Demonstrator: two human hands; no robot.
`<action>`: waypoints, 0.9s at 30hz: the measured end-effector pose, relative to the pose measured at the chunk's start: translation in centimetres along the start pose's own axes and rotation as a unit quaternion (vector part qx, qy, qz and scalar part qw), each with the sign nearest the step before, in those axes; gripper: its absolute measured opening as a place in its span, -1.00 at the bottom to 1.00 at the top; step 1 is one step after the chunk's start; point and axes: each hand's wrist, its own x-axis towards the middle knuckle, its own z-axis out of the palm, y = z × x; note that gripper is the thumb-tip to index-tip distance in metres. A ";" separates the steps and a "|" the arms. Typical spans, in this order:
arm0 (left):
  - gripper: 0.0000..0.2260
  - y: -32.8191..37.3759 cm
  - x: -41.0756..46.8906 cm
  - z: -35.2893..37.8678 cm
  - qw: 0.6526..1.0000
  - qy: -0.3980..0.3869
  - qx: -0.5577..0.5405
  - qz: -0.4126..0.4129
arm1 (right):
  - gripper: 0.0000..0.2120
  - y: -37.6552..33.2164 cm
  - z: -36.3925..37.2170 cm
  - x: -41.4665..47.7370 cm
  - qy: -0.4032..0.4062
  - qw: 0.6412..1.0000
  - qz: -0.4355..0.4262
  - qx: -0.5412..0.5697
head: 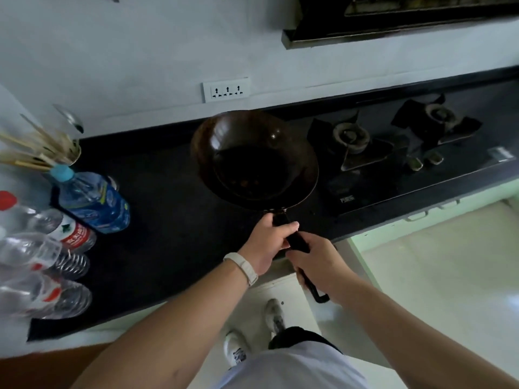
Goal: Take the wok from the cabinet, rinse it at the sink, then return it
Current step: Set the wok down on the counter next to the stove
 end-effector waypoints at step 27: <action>-0.67 1.9 11.2 -3.9 0.995 -0.015 0.065 -0.072 | -0.74 0.8 1.0 12.5 0.005 0.998 0.052 -0.028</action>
